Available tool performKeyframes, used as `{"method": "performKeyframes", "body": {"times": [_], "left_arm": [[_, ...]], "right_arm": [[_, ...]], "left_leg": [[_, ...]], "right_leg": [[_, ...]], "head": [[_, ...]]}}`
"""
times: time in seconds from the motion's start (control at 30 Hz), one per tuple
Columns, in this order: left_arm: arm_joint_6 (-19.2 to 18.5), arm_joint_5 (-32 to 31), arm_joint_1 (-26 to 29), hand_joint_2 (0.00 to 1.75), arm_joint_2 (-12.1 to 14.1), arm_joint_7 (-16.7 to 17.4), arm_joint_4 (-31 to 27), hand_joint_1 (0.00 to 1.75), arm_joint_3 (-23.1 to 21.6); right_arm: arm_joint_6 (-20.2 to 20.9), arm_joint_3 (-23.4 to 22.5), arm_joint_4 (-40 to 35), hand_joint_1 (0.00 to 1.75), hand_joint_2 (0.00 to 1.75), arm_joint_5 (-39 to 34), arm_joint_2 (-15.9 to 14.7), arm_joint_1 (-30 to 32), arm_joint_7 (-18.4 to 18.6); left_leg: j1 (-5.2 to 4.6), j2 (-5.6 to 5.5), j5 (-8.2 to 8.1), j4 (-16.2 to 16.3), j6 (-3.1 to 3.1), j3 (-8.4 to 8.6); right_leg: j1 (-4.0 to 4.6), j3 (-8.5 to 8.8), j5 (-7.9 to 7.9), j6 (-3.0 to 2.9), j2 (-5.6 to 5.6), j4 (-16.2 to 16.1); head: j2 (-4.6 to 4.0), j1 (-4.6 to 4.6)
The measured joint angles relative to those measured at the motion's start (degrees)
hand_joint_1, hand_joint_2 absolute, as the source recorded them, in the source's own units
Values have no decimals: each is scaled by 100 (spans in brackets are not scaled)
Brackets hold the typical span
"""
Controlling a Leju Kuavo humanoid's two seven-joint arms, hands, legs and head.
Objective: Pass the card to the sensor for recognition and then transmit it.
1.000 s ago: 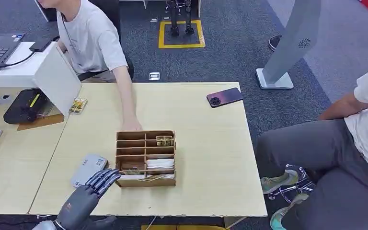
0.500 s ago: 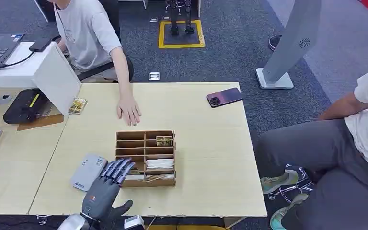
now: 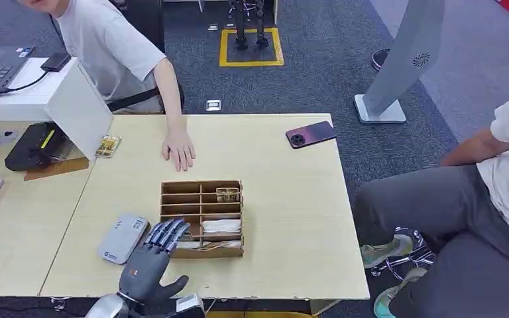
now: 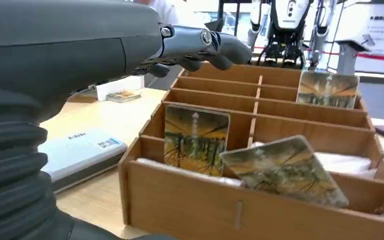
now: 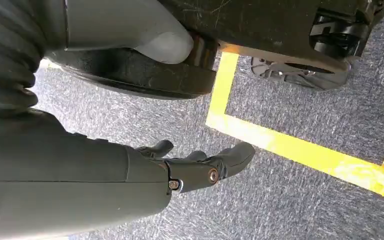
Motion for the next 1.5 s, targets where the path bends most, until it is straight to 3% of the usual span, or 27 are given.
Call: {"method": "performKeyframes", "body": {"times": [0.2, 0.47, 1.5], "left_arm": [[42, -64, -197, 175, -291, 90, 153, 0, -74], [90, 279, -314, 175, -492, -85, 249, 0, -149], [123, 511, -443, 175, -711, -115, 586, 0, -210]], "right_arm": [[0, 0, 0, 0, 175, 20, 2, -2, 11], [0, 0, 0, 0, 175, 33, 2, -5, 9], [0, 2, 0, 0, 175, 52, 2, -9, 17]], "left_leg": [[0, 1, 0, 0, 0, 1], [0, 1, 0, 0, 0, 0], [0, 1, 0, 0, 0, 0]], "right_leg": [[0, 0, 1, 0, 0, 0], [0, -1, 0, 0, 1, 0], [0, -1, 0, 0, 1, 0]], "head": [[0, -2], [0, 0], [0, -2]]}}
